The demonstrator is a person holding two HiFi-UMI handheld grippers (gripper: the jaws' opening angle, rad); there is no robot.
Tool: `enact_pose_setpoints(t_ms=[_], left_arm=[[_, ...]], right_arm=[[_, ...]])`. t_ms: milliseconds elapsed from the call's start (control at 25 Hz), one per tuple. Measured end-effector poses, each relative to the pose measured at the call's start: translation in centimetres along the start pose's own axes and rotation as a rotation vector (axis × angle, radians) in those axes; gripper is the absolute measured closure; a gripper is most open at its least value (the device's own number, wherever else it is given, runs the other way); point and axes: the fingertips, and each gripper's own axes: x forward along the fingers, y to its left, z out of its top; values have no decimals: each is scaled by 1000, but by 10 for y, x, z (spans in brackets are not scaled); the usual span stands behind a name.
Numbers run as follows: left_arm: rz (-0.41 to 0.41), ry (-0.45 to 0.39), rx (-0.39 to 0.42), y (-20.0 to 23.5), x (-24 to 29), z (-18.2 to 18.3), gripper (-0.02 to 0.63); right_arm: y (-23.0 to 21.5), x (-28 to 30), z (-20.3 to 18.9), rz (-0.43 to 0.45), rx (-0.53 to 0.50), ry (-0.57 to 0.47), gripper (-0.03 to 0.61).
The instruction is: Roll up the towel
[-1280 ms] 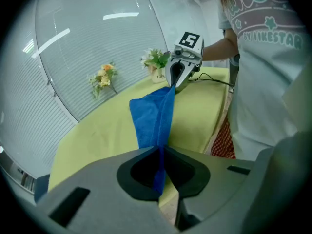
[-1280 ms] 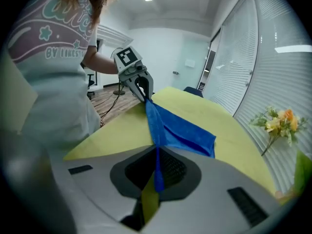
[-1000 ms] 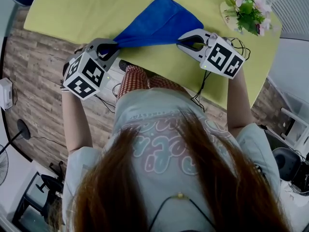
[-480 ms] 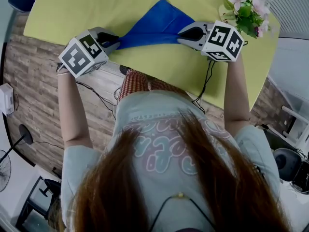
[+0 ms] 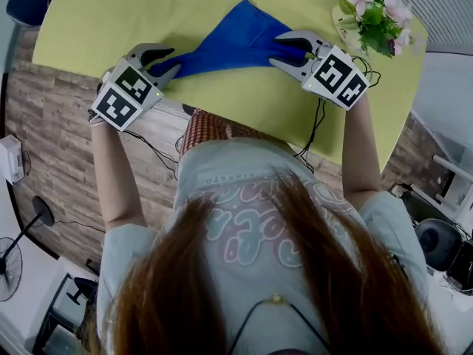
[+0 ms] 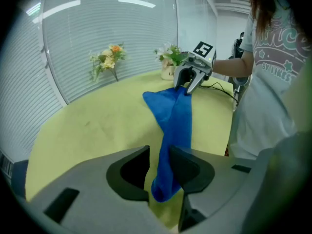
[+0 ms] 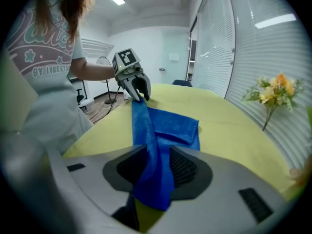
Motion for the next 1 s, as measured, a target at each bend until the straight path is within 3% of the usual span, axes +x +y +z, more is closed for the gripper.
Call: enact_pose_setpoints(t_ms=[160,280,440,560,720,840,1000], left_arm=[[62,-145,-98,8,-14,7,505],[155,-245,-162,21,-33,9,505],[272,-353,-189,26,-60,14,506],[290,-372,-96,7,-66,32,506],[343,-288,108,-19,-42,45,491],[354,-259,169,-36,-20,47,452],[383,-163,267,-42,-2,32,437]], right_arm=[[1,-7,3,-96,-40,-57,448],[4,-13,6,-122,-53,-84,457],[0,-32,14,-192,-46,-142,462],[4,-41,28,-229,-94,-179,460],[26,-22,41,-203,-248,-117,454],[41,-6,41,-172,-277,-85,449],[41,6,20,-218,-375,15,429]])
